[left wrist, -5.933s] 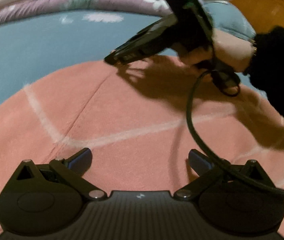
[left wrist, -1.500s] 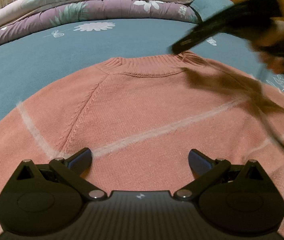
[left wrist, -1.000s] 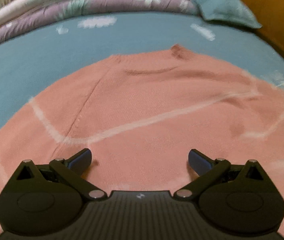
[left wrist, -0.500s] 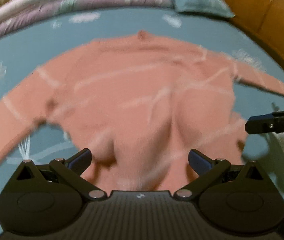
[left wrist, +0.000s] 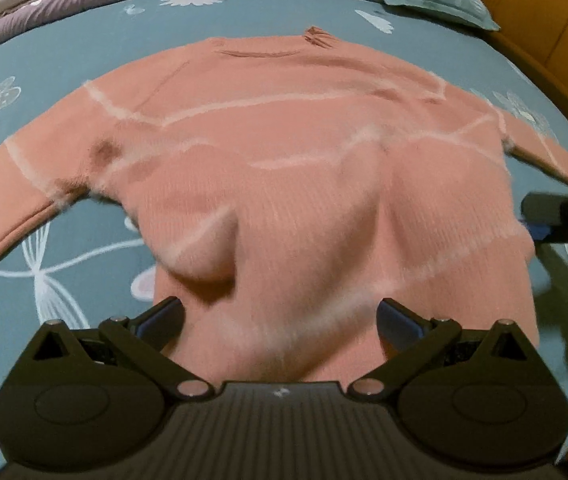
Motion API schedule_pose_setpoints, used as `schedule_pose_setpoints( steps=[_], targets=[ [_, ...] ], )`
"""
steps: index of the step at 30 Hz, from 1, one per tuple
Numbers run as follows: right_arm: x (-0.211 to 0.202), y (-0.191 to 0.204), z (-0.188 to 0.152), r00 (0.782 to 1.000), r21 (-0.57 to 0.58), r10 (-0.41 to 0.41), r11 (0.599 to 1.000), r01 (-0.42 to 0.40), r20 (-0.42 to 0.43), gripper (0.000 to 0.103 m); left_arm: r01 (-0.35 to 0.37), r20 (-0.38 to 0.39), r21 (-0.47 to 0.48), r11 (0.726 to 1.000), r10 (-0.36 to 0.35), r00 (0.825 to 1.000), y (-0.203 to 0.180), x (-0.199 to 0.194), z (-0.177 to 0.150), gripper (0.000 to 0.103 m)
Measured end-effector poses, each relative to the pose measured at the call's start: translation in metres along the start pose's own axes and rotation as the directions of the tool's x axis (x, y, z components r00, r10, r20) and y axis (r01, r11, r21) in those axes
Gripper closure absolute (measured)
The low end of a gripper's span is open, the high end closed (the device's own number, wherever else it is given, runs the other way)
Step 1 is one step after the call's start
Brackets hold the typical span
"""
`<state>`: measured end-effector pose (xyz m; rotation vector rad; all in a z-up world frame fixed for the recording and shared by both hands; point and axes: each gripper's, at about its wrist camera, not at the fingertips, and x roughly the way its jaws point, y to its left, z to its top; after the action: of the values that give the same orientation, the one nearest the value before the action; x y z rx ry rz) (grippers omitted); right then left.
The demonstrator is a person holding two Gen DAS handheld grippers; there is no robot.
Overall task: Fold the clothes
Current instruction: 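Grasp the sweater hem with the right gripper and lift it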
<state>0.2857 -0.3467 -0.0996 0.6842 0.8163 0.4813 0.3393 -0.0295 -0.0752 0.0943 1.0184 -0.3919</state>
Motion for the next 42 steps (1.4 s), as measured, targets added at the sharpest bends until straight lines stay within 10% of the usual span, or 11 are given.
schedule_pose_setpoints(
  steps=[7,16,28,35,39,42],
  targets=[
    [-0.006,0.009,-0.03,0.98,-0.002,0.149,0.989,-0.151,-0.129,0.0,-0.01,0.021,-0.011,1.0,0.01,1.0,-0.001,-0.001,-0.01,0.001],
    [-0.003,-0.014,-0.014,0.989,-0.009,0.128,0.992,-0.128,0.078,0.0,-0.054,0.003,-0.019,0.998,0.054,0.999,-0.006,0.005,-0.004,0.001],
    [0.004,-0.01,-0.019,0.972,-0.08,0.235,0.968,-0.237,-0.031,0.002,-0.112,0.03,-0.071,0.991,0.115,0.993,-0.013,0.006,-0.007,0.0],
    [-0.003,-0.03,-0.018,0.981,-0.056,0.195,0.979,-0.194,-0.001,0.035,-0.122,0.032,-0.091,0.988,0.126,0.992,-0.014,0.005,-0.007,0.0],
    [-0.006,-0.038,-0.017,0.992,-0.028,0.129,0.991,-0.129,-0.012,0.075,-0.129,0.046,-0.106,0.986,0.134,0.99,-0.014,0.006,-0.009,0.0],
    [-0.003,-0.035,-0.011,0.994,-0.003,0.099,0.995,-0.1,-0.038,0.078,-0.132,0.059,-0.104,0.986,0.139,0.989,-0.015,0.005,-0.011,0.0]
  ],
)
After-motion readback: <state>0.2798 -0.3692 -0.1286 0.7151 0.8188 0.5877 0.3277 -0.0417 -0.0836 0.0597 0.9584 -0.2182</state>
